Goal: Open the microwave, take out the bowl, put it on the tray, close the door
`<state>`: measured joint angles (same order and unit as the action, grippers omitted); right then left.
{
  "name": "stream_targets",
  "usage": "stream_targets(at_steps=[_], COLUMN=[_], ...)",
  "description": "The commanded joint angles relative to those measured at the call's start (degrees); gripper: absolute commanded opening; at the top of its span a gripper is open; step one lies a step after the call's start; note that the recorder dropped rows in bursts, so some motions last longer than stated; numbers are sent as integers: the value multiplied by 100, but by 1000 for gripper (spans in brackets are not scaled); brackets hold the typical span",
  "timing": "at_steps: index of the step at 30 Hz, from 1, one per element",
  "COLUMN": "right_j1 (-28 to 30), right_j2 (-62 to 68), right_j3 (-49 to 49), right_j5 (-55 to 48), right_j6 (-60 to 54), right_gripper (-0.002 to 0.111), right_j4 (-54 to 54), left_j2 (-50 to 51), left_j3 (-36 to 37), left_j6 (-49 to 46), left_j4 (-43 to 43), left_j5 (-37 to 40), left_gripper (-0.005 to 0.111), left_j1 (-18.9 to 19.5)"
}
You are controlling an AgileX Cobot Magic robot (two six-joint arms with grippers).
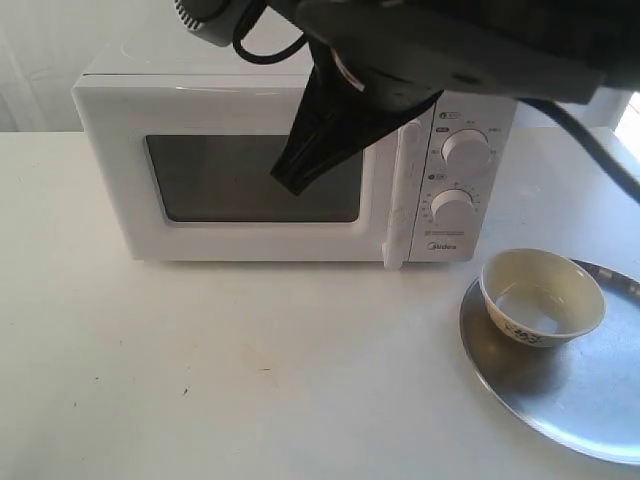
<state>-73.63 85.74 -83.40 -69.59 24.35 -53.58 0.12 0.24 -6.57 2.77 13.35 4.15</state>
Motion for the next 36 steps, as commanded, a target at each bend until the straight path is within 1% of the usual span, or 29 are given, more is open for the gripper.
stream_targets(at_steps=[1,10,13,16,20,23,25,26,27,29,32,35,36], right_j1=[-13,-13,19,253,949,1620,2235,2687,2982,3654,4414,4916,4979], right_j2=[-113,-1154,-1528,-2023,-2836,-3594,-4244,-4570,-4910,-5624,-6674,-7593,-7838], right_j3=[20,20,20,298,1173,2128,2896,3280,3648,4320,5090,5716,5887], right_j5=[-37,-37,-37,-37,55,1438,2410,2933,3195,3627,3854,3854,3854], right_j6=[31,31,31,82,529,637,637,637,637,637,637,675,694], right_gripper=[0,0,0,0,0,0,0,0,0,0,0,0,0], right_j4=[2,47,817,1984,3438,4183,4691,5067,5243,5452,5441,5441,5441], left_j2=[-12,-12,-12,-12,-12,-12,-12,-12,-12,-12,-12,-12,-12], left_j3=[-24,-24,-24,-24,-24,-24,-24,-24,-24,-24,-24,-24,-24], left_j6=[34,34,34,34,34,34,34,34,34,34,34,34,34], left_j4=[-22,-22,-22,-22,-22,-22,-22,-22,-22,-22,-22,-22,-22], left_j5=[-2,-2,-2,-2,-2,-2,-2,-2,-2,-2,-2,-2,-2], left_gripper=[0,0,0,0,0,0,0,0,0,0,0,0,0], left_j1=[-21,-21,-21,-21,-21,-21,-21,-21,-21,-21,-21,-21,-21])
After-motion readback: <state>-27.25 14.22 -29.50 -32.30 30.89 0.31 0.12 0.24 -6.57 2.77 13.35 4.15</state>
